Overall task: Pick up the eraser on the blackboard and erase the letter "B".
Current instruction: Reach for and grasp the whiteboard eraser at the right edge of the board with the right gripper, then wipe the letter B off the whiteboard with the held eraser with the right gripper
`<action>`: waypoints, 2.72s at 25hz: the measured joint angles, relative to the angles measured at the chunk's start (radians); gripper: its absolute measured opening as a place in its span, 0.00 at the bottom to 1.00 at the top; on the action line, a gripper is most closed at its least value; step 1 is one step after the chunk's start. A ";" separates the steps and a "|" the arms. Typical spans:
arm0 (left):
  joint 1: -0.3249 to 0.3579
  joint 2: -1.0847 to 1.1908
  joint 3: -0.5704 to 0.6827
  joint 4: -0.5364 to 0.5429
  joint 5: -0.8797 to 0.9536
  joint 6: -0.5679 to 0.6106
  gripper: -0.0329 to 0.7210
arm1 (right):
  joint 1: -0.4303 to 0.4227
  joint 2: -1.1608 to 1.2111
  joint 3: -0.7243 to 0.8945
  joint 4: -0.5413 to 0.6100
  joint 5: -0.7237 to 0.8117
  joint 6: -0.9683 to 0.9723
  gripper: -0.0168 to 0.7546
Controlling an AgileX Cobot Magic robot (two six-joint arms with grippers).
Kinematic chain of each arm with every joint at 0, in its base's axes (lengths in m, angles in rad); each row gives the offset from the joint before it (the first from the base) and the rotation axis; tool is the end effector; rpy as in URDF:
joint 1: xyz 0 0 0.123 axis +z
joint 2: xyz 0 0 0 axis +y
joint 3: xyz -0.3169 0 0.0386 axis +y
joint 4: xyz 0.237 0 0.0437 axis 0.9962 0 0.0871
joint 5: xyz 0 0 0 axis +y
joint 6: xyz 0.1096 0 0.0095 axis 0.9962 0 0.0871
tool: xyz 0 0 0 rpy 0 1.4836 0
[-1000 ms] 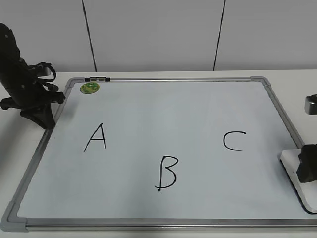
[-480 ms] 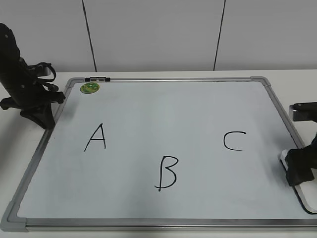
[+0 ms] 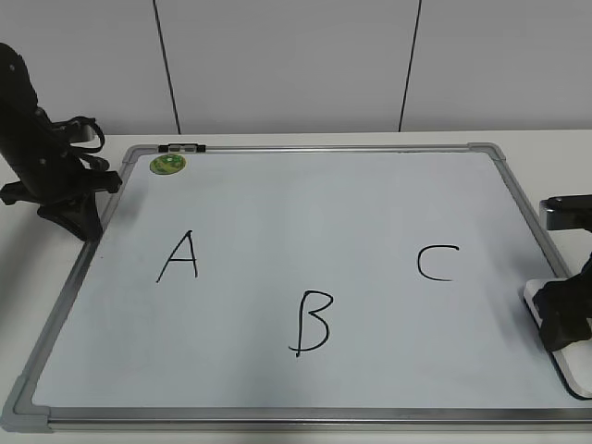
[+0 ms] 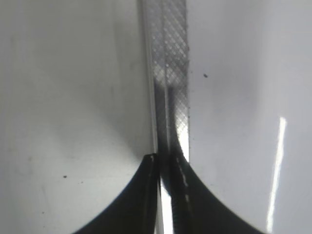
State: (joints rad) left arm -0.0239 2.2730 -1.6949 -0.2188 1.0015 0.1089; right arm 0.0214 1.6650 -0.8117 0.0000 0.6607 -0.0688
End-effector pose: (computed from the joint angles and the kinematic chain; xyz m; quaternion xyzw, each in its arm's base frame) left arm 0.4655 -0.0313 0.1394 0.0108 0.9947 -0.0925 0.0429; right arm 0.2726 0.0058 0.1761 -0.0450 0.9964 -0.0017 0.0719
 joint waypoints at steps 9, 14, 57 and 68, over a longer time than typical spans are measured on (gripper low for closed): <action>0.000 0.000 0.000 0.000 0.000 0.000 0.11 | 0.028 -0.070 -0.150 0.000 0.169 -0.013 0.72; 0.000 0.000 0.000 0.000 0.002 0.000 0.11 | 0.135 -0.074 -0.238 -0.007 0.225 -0.021 0.73; 0.001 0.000 0.000 -0.012 0.004 0.000 0.11 | 0.648 0.366 -0.559 0.054 0.195 -0.191 0.72; 0.001 0.000 0.000 -0.012 0.004 0.000 0.11 | 0.804 0.384 -0.571 0.015 0.183 -0.193 0.72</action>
State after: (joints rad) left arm -0.0230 2.2730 -1.6949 -0.2308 1.0050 0.1089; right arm 0.8251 2.0489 -1.3830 0.0152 0.8437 -0.2621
